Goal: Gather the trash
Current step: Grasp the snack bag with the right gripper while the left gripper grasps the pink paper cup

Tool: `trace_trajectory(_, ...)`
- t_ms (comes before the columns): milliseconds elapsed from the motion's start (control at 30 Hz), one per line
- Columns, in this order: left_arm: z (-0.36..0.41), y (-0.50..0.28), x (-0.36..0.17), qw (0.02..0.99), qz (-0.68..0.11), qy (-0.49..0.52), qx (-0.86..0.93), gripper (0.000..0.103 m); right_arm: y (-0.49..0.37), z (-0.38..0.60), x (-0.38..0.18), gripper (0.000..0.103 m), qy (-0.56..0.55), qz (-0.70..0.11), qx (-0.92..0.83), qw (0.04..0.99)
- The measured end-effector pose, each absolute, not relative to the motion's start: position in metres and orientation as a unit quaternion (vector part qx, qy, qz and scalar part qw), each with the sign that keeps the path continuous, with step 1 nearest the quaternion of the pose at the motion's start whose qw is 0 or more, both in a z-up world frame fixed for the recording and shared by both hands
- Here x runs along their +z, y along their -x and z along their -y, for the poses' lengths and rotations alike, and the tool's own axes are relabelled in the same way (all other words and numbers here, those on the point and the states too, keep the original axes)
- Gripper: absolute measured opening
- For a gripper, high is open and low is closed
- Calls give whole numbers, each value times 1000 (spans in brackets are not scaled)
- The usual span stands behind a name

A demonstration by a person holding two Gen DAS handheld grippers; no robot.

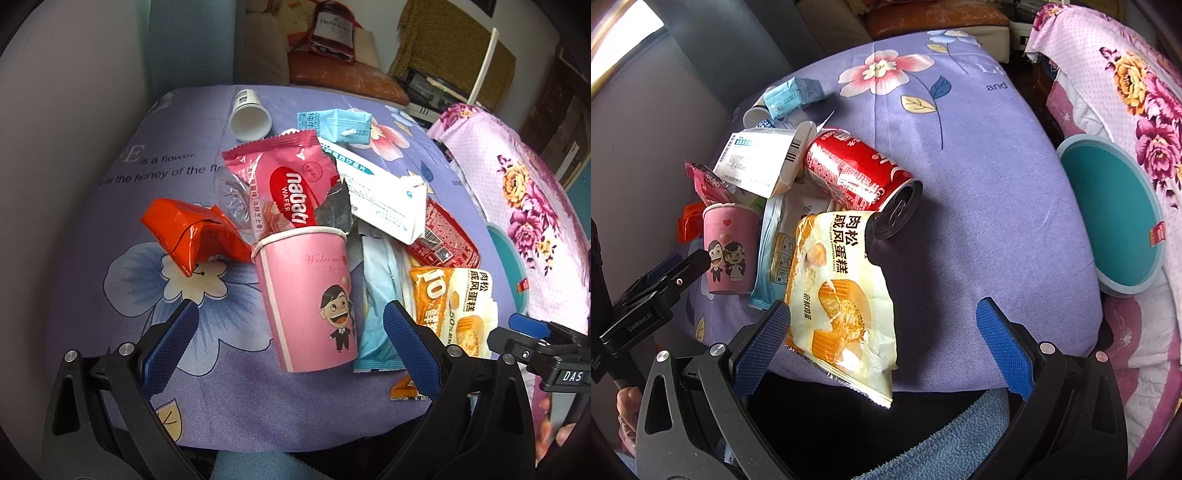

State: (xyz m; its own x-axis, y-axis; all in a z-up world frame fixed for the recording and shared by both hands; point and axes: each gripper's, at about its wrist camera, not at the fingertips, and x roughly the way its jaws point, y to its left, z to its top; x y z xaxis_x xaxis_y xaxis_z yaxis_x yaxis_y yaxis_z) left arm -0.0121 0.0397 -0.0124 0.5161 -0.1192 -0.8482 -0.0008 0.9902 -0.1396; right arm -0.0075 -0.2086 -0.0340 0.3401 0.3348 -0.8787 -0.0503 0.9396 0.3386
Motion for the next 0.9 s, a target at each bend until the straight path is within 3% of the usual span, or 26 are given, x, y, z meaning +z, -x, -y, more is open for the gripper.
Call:
trace_trajectory(200,-56,6,-21,878,-465,100,-56,100,2,192,-57,97,-146,-587,158,781)
trace_trajectory(233,-56,5,-23,876,-468,98,-56,100,2,191,-58,91,-149,-585,166,779)
trace_trajectory(300,-54,2,-25,871,-480,91,-56,100,4,188,-61,66,-147,-586,180,776)
trace_trajectory(367,-48,-2,-27,864,-495,77,-46,99,6,189,-63,28,-154,-589,188,770)
trace_trajectory(400,-46,-3,-27,864,-496,73,-45,94,7,190,-64,23,-160,-589,195,768)
trace_trajectory(600,-34,-15,-41,850,-522,60,-48,62,15,196,-50,11,-168,-571,209,776)
trace_trajectory(900,-42,4,-14,861,-499,60,-74,61,19,200,-13,7,-163,-526,223,804)
